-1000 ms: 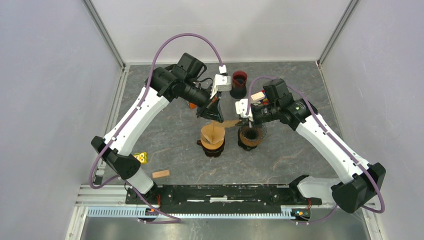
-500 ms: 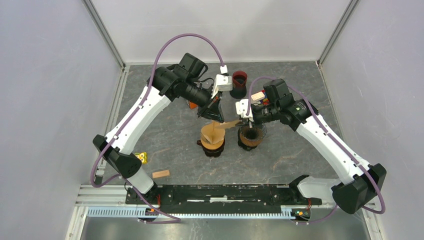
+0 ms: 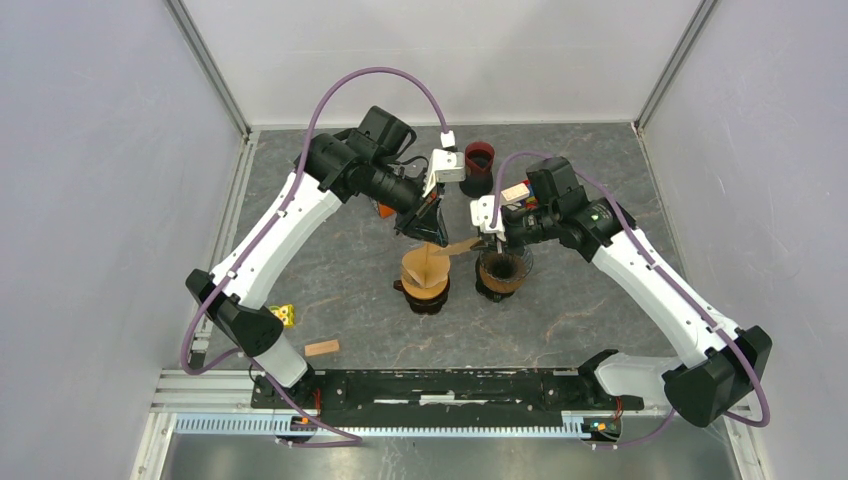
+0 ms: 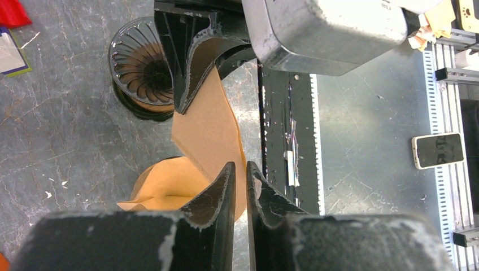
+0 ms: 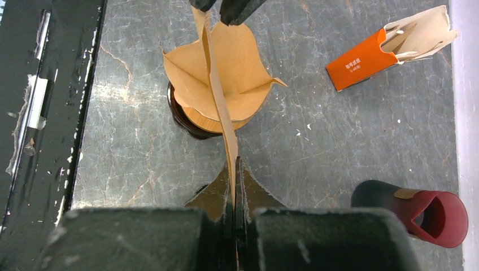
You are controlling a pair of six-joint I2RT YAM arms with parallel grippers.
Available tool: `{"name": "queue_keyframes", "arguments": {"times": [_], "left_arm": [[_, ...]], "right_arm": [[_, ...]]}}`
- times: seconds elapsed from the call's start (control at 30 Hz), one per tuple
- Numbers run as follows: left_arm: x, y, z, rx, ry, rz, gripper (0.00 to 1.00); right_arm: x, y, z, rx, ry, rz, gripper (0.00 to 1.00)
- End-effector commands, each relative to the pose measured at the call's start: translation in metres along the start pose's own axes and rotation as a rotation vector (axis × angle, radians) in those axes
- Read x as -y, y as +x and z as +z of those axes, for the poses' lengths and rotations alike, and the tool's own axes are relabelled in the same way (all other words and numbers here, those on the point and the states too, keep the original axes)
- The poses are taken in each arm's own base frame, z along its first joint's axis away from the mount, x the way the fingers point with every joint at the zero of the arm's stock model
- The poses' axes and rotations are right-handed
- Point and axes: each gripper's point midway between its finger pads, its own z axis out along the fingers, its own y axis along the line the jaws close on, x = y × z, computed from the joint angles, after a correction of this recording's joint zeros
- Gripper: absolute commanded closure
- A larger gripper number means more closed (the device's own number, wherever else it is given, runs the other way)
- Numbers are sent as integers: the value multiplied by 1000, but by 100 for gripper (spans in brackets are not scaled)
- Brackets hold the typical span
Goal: Place the coffee filter in the dripper
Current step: Pick up the coffee filter from the coffee filter holder.
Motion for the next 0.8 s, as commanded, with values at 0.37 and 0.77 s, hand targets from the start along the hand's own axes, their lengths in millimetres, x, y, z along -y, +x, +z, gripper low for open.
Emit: {"name": "queue_keyframes", "arguments": {"times": [0.37, 0.77], "left_arm": [[-3, -2, 4, 4, -13, 21, 79], [-2, -1, 8, 1, -4, 10, 72]], "right_arm": [[5, -12, -2, 32, 11, -11, 100], [15, -7, -1, 9, 61, 36, 100]]}}
